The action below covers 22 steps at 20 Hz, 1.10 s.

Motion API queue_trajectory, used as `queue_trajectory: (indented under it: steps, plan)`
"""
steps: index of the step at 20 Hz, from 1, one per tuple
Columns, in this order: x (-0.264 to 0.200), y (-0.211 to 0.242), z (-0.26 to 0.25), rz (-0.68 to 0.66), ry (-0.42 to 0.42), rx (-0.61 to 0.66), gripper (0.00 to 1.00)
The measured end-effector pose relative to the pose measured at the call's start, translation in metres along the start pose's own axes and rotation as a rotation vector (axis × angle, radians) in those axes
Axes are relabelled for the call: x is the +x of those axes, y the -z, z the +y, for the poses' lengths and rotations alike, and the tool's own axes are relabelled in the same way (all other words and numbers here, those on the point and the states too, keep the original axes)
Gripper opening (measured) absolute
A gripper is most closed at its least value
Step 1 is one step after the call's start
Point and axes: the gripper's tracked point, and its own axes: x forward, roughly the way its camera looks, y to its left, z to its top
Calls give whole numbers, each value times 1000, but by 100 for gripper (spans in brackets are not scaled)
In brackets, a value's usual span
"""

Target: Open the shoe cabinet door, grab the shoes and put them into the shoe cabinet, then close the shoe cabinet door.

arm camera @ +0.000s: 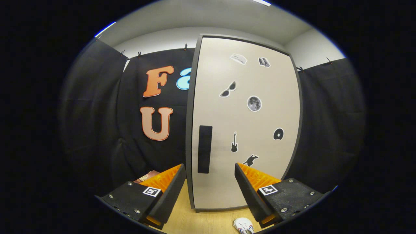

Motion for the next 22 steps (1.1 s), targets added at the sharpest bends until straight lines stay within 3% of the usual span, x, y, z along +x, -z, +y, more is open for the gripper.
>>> queue_trajectory:
  steps: [7, 13, 16, 22]
  plan:
    - [68, 15, 13, 59, 11, -23, 91]
    - [95, 29, 13, 101, 20, 19, 60]
    - [93, 32, 13, 99, 9, 73, 36]
    - [69, 30, 11, 85, -52, 78, 26]
